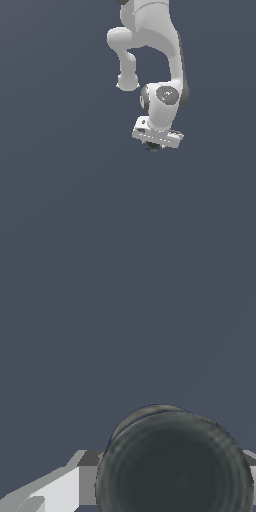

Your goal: Pick up the object and move it to a goal position.

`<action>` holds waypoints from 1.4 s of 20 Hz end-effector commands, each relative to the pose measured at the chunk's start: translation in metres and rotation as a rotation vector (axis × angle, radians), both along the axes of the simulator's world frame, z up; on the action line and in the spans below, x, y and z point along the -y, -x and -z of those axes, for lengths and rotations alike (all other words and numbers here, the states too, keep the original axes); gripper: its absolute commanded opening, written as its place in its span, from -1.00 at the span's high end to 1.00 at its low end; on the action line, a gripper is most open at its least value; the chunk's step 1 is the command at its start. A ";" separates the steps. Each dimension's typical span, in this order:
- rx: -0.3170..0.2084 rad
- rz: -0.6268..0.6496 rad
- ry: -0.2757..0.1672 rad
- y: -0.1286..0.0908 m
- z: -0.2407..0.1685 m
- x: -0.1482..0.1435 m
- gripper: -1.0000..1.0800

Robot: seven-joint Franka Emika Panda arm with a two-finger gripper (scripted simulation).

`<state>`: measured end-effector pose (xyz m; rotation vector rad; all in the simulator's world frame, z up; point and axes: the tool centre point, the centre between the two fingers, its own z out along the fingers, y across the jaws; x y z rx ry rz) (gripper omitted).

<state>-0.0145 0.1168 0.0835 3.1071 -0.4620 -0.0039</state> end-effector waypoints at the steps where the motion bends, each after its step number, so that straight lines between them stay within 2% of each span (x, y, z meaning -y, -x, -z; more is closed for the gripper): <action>1: 0.002 -0.001 0.000 0.009 -0.023 -0.010 1.00; 18: 0.003 0.000 0.001 0.074 -0.188 -0.083 1.00; 28: 0.003 0.000 0.001 0.090 -0.238 -0.106 1.00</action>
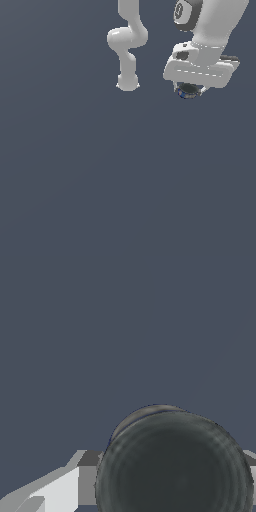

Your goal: Pick up the object and move it to a goal position.

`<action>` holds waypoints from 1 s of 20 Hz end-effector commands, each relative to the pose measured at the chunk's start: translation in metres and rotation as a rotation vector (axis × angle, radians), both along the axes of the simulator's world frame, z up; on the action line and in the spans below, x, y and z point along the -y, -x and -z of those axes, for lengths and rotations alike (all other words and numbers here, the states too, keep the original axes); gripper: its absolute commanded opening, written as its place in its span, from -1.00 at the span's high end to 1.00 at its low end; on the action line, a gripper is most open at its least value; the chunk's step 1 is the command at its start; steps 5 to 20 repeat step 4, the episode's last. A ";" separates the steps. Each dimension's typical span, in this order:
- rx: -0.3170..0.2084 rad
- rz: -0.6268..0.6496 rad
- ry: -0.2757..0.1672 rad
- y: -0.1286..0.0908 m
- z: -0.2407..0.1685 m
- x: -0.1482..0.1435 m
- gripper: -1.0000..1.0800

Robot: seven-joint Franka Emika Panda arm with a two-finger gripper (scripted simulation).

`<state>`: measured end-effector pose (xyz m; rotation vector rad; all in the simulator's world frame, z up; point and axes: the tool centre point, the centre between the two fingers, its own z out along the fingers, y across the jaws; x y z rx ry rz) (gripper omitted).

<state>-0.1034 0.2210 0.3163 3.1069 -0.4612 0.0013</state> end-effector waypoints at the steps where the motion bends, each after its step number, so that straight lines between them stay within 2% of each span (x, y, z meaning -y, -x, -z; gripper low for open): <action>1: 0.000 0.001 0.000 0.002 -0.007 -0.003 1.00; 20: -0.001 0.001 -0.001 0.002 -0.009 -0.004 1.00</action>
